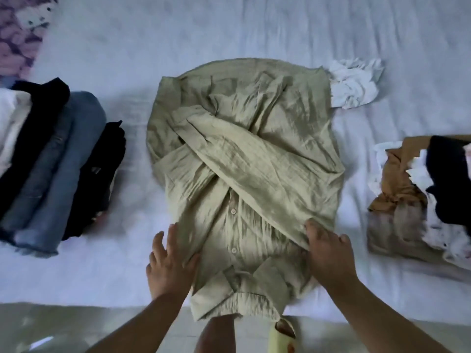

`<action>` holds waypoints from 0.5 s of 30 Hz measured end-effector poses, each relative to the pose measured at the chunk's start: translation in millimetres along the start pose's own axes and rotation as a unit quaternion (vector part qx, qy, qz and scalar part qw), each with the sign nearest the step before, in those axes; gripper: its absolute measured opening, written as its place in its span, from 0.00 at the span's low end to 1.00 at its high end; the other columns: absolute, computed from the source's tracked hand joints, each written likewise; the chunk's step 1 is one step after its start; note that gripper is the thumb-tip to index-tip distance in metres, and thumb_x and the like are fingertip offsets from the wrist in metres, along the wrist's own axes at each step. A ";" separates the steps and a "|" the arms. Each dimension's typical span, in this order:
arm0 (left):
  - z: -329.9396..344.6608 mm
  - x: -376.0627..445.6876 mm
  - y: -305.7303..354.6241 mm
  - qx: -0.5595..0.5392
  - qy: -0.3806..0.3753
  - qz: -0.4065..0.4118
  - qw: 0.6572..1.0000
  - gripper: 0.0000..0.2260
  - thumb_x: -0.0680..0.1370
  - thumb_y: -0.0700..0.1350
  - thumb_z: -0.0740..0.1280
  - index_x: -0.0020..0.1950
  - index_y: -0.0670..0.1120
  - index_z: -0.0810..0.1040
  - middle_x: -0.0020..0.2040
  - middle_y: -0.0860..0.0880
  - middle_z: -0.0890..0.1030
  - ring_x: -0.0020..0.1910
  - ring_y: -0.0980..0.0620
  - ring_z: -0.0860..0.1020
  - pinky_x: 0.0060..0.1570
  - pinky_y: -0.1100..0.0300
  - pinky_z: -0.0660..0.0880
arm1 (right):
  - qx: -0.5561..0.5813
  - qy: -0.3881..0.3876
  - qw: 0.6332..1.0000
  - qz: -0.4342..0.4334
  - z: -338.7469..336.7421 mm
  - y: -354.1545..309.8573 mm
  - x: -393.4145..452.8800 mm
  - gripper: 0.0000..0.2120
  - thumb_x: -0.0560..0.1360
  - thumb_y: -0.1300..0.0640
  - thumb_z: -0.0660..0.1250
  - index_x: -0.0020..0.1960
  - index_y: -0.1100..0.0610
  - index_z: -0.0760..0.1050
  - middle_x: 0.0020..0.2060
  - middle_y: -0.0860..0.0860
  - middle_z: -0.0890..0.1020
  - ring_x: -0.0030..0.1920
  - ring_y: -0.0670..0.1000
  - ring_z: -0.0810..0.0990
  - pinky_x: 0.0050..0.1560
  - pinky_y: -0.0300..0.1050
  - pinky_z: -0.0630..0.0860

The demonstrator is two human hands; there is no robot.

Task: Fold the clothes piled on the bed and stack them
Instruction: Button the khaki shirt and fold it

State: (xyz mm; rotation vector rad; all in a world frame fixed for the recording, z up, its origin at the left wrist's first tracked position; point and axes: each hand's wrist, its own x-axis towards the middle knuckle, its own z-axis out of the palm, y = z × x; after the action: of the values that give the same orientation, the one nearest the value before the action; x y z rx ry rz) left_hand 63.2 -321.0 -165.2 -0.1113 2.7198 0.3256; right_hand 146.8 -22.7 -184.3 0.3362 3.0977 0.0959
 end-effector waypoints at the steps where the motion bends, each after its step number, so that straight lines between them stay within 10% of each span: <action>1: -3.4 -1.7 3.3 -0.031 -0.035 -0.032 0.998 0.33 0.75 0.52 0.67 0.76 0.52 0.54 0.69 0.44 0.66 0.58 0.37 0.73 0.50 0.46 0.74 | 0.003 0.003 1.000 0.010 -1.8 6.1 1.7 0.21 0.65 0.63 0.59 0.55 0.62 0.79 0.24 0.56 0.75 0.22 0.55 0.74 0.29 0.46 0.71; 10: 6.1 -37.3 -15.1 -0.039 -0.033 -0.147 0.988 0.18 0.75 0.40 0.62 0.65 0.48 0.67 0.59 0.41 0.74 0.52 0.37 0.76 0.46 0.52 0.70 | 0.034 -0.110 0.993 0.032 -7.9 60.4 -43.6 0.42 0.46 0.69 0.80 0.61 0.61 0.78 0.17 0.57 0.69 0.15 0.53 0.67 0.25 0.39 0.62; 15: 8.5 -43.3 -2.7 -0.038 0.063 -0.136 0.988 0.18 0.79 0.51 0.58 0.67 0.47 0.68 0.64 0.44 0.71 0.61 0.41 0.71 0.53 0.48 0.70 | -0.028 -0.154 0.987 0.020 -22.2 54.6 -47.3 0.45 0.54 0.50 0.81 0.68 0.61 0.72 0.43 0.61 0.80 0.38 0.62 0.81 0.38 0.51 0.75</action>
State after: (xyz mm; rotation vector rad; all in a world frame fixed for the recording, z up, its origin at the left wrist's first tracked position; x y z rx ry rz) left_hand 106.4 -320.3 -156.2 -0.5371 2.7681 0.3515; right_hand 204.0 19.0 -157.8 0.3724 2.7783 0.1192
